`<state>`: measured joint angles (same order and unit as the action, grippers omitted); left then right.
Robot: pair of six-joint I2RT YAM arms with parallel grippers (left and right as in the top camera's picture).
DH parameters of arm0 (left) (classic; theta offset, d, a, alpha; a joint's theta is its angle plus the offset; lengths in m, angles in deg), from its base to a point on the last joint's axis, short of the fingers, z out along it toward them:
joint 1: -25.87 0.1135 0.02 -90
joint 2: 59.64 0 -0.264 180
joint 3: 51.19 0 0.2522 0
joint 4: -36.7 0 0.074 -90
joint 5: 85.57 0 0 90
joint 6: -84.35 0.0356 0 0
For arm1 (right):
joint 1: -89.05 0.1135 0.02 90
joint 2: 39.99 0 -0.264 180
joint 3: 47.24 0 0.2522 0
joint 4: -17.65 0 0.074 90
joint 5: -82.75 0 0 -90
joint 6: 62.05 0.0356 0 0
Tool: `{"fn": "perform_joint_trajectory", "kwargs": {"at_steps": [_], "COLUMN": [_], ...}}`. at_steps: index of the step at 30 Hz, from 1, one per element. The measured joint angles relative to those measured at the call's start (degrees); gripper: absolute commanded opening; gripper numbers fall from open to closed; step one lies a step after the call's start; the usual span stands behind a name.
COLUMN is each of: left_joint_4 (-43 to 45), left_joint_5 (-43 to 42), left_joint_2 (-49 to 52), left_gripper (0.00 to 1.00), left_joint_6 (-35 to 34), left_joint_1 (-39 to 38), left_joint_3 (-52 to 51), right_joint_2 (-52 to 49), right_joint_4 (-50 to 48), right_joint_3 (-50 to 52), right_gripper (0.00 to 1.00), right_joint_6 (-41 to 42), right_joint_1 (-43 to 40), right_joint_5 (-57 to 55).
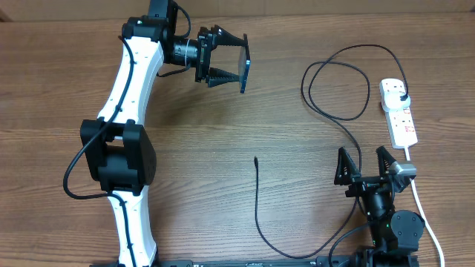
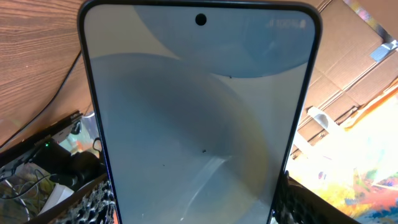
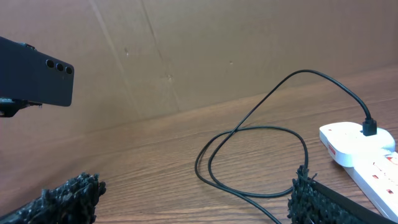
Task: Plug charger to phone and switch on socket
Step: 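Hold the phone upright with the left gripper, bottom facing right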
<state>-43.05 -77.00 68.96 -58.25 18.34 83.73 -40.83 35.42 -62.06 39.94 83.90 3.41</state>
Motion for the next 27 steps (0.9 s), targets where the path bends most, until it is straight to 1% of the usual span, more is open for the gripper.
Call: {"fn": "perform_joint_trajectory", "kwargs": {"at_steps": [22,27], "left_joint_4": [0.0,0.0], "left_joint_5": [0.1,2.0], "left_joint_2": [0.0,0.0], "left_gripper": [0.04,0.04], "left_joint_6": [0.2,0.7], "left_joint_1": [0.0,0.0], "left_joint_3": [0.0,0.0], "right_joint_2": [0.0,0.0], "right_joint_4": [0.0,0.1], "right_joint_3": [0.0,0.0], "right_gripper": [1.0,1.0], "right_joint_6": [0.0,0.0], "right_joint_1": [0.0,0.0], "right_joint_5": [0.0,0.0]}}
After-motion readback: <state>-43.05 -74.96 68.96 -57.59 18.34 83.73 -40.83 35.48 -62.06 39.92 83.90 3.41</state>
